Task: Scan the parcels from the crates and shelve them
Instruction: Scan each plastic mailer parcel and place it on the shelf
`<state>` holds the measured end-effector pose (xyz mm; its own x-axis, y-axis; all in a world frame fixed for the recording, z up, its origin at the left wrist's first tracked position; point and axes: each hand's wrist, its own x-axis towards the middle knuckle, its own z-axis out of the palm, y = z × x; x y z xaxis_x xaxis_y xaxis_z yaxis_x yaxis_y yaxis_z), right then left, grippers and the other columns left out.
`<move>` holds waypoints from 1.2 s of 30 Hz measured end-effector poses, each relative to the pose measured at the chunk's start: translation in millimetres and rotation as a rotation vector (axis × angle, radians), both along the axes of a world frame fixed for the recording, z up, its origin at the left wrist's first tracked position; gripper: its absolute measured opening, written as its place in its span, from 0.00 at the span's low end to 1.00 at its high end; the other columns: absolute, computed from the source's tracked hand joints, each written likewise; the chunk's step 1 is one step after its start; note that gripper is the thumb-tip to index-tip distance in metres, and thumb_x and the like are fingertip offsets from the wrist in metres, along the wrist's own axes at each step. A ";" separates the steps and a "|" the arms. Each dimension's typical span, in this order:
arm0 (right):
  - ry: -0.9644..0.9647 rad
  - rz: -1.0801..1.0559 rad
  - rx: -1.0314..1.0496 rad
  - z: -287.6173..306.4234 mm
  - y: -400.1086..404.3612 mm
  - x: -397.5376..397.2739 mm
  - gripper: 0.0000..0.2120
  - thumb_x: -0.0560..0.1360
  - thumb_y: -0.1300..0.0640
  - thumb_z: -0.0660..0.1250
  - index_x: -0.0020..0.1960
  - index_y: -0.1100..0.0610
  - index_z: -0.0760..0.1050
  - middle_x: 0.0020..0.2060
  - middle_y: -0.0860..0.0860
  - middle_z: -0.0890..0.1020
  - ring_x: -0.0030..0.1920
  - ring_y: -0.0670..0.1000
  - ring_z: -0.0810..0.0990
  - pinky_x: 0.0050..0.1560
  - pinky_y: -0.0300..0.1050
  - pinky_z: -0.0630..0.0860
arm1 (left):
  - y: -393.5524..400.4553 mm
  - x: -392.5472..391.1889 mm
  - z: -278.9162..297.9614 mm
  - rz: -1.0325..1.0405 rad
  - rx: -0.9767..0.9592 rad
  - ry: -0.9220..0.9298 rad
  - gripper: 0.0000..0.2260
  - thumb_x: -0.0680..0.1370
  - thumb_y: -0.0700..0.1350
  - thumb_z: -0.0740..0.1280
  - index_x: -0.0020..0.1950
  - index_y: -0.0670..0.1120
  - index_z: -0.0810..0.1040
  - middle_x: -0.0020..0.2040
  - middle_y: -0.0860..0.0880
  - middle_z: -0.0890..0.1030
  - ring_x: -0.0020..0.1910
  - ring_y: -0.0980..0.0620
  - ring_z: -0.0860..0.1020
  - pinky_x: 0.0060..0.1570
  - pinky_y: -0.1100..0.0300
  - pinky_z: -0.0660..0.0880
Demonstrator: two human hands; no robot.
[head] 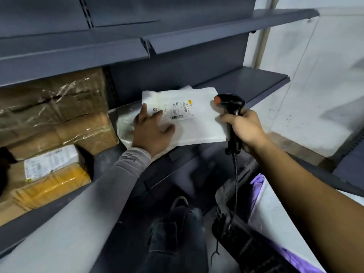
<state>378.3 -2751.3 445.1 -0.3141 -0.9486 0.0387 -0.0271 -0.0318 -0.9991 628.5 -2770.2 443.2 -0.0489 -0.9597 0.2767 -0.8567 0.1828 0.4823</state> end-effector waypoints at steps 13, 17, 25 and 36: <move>0.041 -0.008 0.045 -10.6 -79.0 41.8 0.08 0.70 0.60 0.76 0.47 0.59 0.80 0.37 0.52 0.78 0.37 0.53 0.78 0.41 0.49 0.73 | -65.2 34.1 -29.4 -0.099 0.202 -0.398 0.48 0.66 0.82 0.56 0.82 0.63 0.54 0.85 0.52 0.52 0.83 0.42 0.51 0.77 0.38 0.59; 0.100 -0.059 0.036 -13.5 -68.5 43.4 0.09 0.73 0.60 0.74 0.39 0.55 0.74 0.30 0.49 0.72 0.32 0.50 0.70 0.36 0.45 0.66 | -62.6 36.1 -23.5 -0.015 0.262 -0.422 0.51 0.64 0.85 0.52 0.83 0.62 0.54 0.84 0.51 0.55 0.81 0.38 0.55 0.74 0.34 0.62; 0.082 -0.156 0.027 -14.3 3.4 1.0 0.05 0.72 0.60 0.69 0.48 0.57 0.77 0.36 0.55 0.71 0.37 0.55 0.71 0.39 0.56 0.80 | -34.5 -11.5 -18.8 0.074 0.104 -0.465 0.44 0.75 0.78 0.55 0.85 0.57 0.51 0.85 0.44 0.44 0.83 0.33 0.43 0.74 0.26 0.42; -0.210 -0.237 0.091 -26.1 142.6 -81.5 0.10 0.78 0.68 0.64 0.56 0.58 0.79 0.42 0.57 0.78 0.40 0.56 0.83 0.40 0.67 0.84 | 77.6 -163.4 -57.4 -0.480 0.077 -0.338 0.33 0.81 0.70 0.54 0.83 0.59 0.57 0.85 0.45 0.52 0.83 0.38 0.51 0.79 0.37 0.50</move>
<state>296.8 -2608.7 419.0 -0.5184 -0.8450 -0.1316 0.1836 0.0404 -0.9822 465.1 -2692.6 385.9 -0.5558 -0.8251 0.1010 -0.7954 0.5632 0.2240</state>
